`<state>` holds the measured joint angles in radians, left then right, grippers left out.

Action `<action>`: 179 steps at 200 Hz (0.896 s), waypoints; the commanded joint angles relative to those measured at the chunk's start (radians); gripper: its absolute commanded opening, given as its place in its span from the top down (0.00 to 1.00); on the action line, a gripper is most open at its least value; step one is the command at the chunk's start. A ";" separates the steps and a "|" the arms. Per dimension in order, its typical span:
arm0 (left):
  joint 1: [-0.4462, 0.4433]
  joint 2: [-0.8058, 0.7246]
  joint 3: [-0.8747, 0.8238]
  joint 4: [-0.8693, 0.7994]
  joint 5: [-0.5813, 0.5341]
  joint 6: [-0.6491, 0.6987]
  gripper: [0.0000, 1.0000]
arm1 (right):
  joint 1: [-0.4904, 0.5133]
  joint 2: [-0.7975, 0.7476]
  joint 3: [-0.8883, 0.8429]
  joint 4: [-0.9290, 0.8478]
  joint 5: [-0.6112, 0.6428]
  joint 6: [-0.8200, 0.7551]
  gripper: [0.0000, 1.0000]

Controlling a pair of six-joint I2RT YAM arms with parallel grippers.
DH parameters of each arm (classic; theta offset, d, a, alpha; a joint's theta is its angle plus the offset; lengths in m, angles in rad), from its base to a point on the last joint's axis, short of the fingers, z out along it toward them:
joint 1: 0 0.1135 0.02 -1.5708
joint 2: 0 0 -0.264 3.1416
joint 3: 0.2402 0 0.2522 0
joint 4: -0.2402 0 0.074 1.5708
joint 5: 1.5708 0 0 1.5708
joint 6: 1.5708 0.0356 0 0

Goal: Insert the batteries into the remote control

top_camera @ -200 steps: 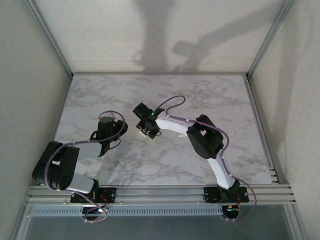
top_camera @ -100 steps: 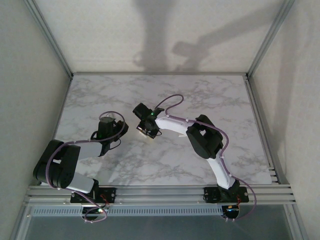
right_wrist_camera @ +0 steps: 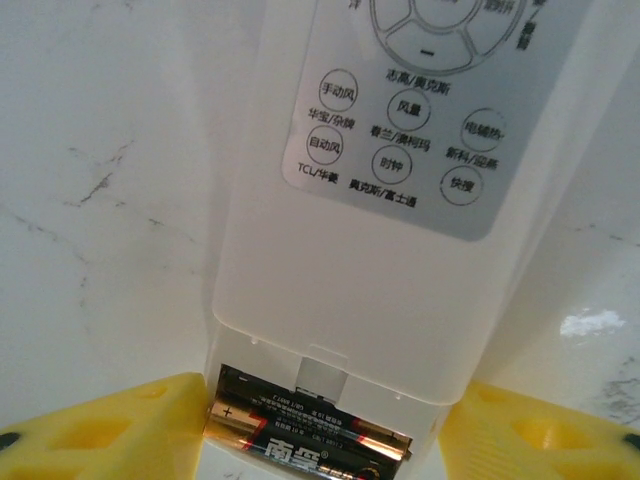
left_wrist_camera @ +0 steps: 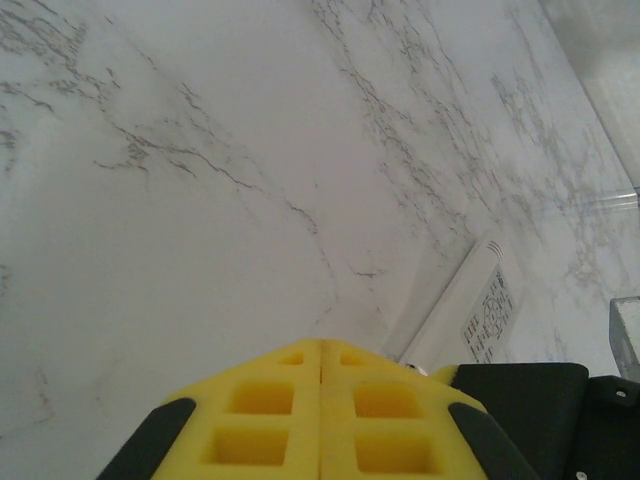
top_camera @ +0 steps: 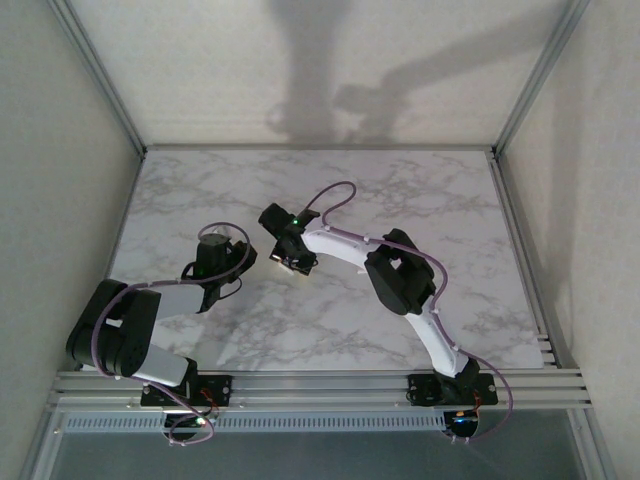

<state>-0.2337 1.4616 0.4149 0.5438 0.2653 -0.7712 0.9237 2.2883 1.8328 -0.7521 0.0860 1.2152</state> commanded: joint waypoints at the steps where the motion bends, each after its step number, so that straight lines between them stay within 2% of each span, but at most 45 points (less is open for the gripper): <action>1: 0.008 0.011 -0.004 0.025 0.009 -0.007 0.94 | 0.020 0.092 -0.033 -0.105 0.014 -0.038 0.38; 19: 0.009 0.014 -0.005 0.027 0.009 -0.007 0.95 | 0.020 0.061 -0.066 -0.076 0.027 -0.031 0.39; 52: 0.009 0.014 -0.005 0.028 0.009 -0.009 0.95 | 0.017 0.031 -0.109 -0.034 0.028 -0.028 0.51; 134: 0.009 0.011 -0.004 0.025 0.009 -0.008 0.94 | 0.014 0.096 -0.081 -0.085 -0.010 -0.063 0.53; 179: 0.008 0.006 -0.005 0.024 0.010 -0.007 0.94 | 0.010 0.123 -0.063 -0.109 -0.033 -0.078 0.48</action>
<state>-0.2337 1.4670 0.4149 0.5495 0.2653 -0.7712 0.9260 2.2814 1.8206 -0.7452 0.0971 1.1755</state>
